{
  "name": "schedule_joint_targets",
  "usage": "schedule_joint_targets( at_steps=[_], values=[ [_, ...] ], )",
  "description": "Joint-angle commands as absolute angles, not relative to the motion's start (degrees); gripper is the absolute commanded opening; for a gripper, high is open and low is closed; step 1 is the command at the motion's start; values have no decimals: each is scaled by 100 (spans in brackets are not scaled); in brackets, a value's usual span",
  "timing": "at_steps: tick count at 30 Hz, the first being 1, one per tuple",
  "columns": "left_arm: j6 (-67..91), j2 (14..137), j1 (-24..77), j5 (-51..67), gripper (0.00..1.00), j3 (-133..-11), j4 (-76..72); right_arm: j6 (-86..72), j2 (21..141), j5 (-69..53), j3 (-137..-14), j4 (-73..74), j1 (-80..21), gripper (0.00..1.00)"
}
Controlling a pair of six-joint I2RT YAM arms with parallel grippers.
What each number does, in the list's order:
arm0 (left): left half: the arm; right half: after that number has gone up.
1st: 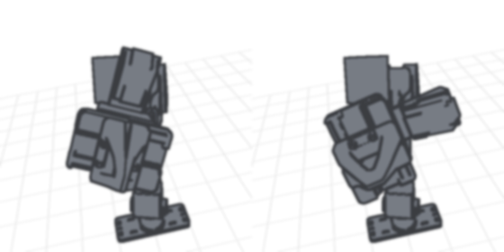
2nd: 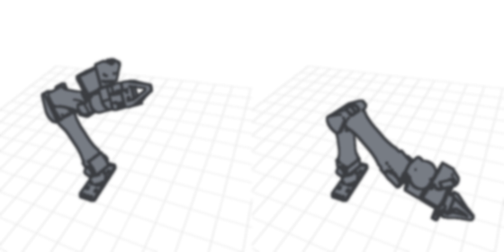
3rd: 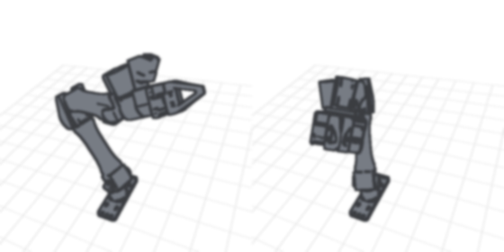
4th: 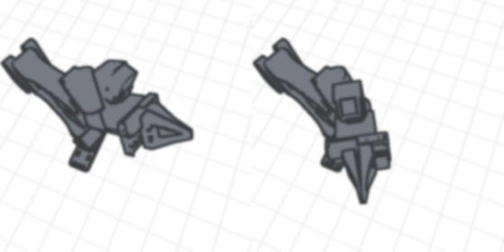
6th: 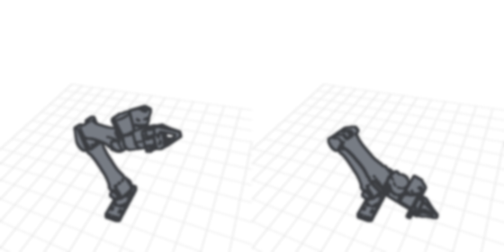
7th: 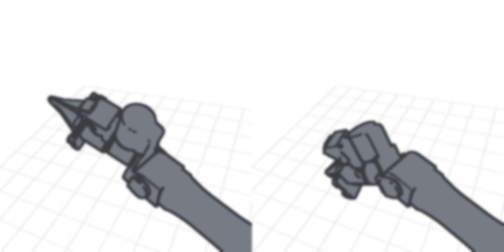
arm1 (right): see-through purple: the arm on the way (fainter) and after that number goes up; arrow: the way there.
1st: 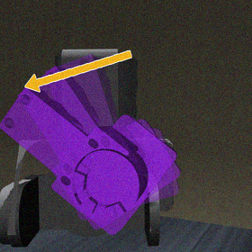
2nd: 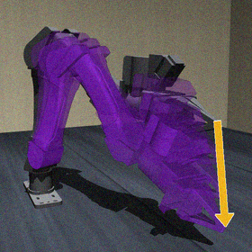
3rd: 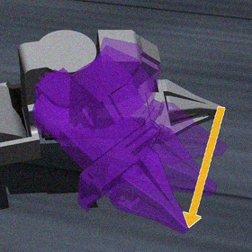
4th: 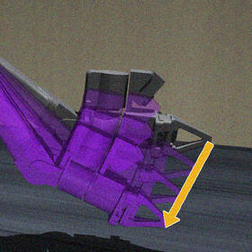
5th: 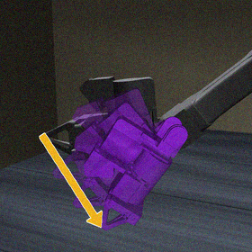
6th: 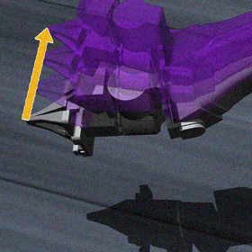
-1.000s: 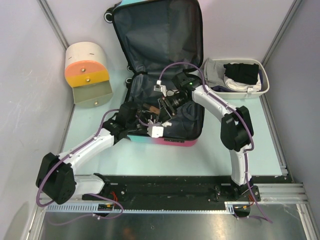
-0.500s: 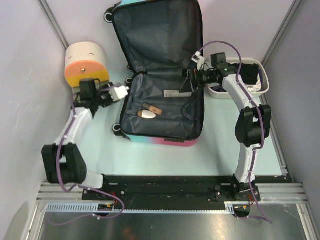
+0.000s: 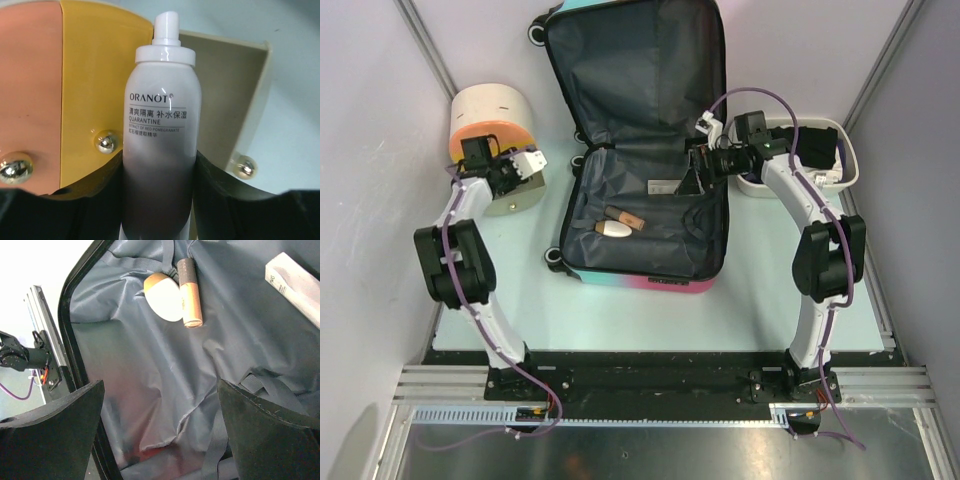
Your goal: Open, take out, and arrange the luggage
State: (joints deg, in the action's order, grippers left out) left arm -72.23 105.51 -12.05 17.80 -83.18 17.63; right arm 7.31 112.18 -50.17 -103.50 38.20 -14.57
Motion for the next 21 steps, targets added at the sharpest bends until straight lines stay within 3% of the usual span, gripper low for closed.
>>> schedule_joint_targets(
  at_steps=[1,5,10,14,16,18,21],
  values=[
    [-7514,10968,-1257,1591,8,-9139,1538,879,10855,-4983,-10327,3876,-1450,100],
    [-7944,11214,-1274,1512,8,-9211,1538,967,10802,-4931,-10318,3937,-1459,100],
    [-8033,11303,-1345,1433,15,-9194,1538,1081,10714,-4896,-10239,4017,-1459,100],
    [-7858,11198,-1415,1485,55,-9123,1538,1107,10705,-4930,-10213,4025,-1450,100],
    [-7692,11101,-1441,1529,63,-9114,1538,1099,10723,-4948,-10230,4017,-1459,100],
    [-7603,11022,-1441,1590,77,-9079,1538,1090,10749,-4992,-10239,4008,-1468,100],
    [-7436,10837,-1459,1696,81,-9018,1538,1064,10784,-5036,-10266,3990,-1477,100]
  ],
)
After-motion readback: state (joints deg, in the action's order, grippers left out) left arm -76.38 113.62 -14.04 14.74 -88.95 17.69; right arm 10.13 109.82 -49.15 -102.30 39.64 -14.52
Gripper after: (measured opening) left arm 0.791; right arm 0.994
